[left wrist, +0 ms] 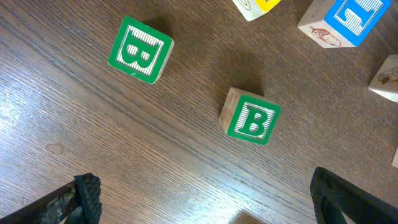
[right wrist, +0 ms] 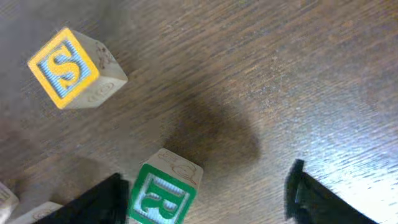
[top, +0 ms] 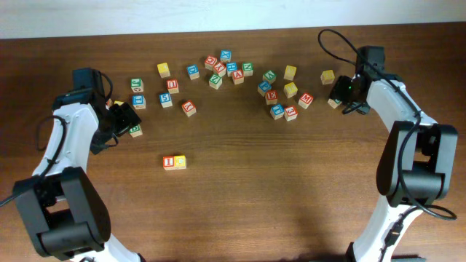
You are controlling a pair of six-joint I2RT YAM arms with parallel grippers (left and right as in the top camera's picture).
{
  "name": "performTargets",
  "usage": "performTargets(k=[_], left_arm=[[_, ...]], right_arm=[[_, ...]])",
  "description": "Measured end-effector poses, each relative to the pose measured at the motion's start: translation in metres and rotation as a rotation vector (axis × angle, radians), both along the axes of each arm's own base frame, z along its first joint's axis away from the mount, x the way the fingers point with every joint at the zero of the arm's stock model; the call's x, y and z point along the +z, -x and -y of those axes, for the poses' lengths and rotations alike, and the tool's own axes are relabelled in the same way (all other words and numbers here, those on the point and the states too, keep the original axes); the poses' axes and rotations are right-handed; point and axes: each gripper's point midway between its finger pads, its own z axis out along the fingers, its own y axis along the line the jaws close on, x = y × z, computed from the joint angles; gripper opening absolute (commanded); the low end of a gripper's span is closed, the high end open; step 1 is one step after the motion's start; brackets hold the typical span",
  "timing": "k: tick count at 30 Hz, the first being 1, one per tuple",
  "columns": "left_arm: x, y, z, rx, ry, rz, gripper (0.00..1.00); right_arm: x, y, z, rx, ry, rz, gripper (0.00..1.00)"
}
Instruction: Spell out ICRA
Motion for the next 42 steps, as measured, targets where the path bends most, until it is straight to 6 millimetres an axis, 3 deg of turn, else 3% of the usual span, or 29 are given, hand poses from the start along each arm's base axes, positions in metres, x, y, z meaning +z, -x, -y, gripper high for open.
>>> performTargets(k=[3,7,11,15,19,23,28,34,38,42], left_arm=[[0.000,0.000,0.000,0.000,0.000,0.000,0.99],[0.000,0.000,0.000,0.000,0.000,0.000,0.99],[0.000,0.000,0.000,0.000,0.000,0.000,0.99],[0.000,0.000,0.000,0.000,0.000,0.000,0.99],[0.000,0.000,0.000,0.000,0.000,0.000,0.99],[0.000,0.000,0.000,0.000,0.000,0.000,0.99],[0.000,0.000,0.000,0.000,0.000,0.000,0.99],[0.000,0.000,0.000,0.000,0.000,0.000,0.99],[0.000,0.000,0.000,0.000,0.000,0.000,0.99],[0.000,0.000,0.000,0.000,0.000,0.000,0.99]], right_arm=[[0.001,-0.002,-0.002,0.002,-0.003,0.008,0.75],[0.000,-0.001,-0.008,0.012,-0.005,-0.001,0.55],[-0.002,0.002,-0.019,0.036,-0.006,-0.018,0.45],[-0.004,0.009,-0.019,0.034,0.002,-0.052,0.42],[-0.004,0.011,-0.016,0.027,0.020,-0.062,0.49],[-0.004,0.010,-0.013,-0.020,0.019,-0.056,0.50],[-0.004,0.011,-0.013,-0.056,0.007,-0.054,0.33],[-0.008,0.031,-0.015,-0.050,0.004,-0.143,0.34],[-0.014,0.042,-0.014,-0.027,0.023,-0.192,0.57],[-0.011,0.033,-0.007,-0.025,0.060,-0.157,0.64]])
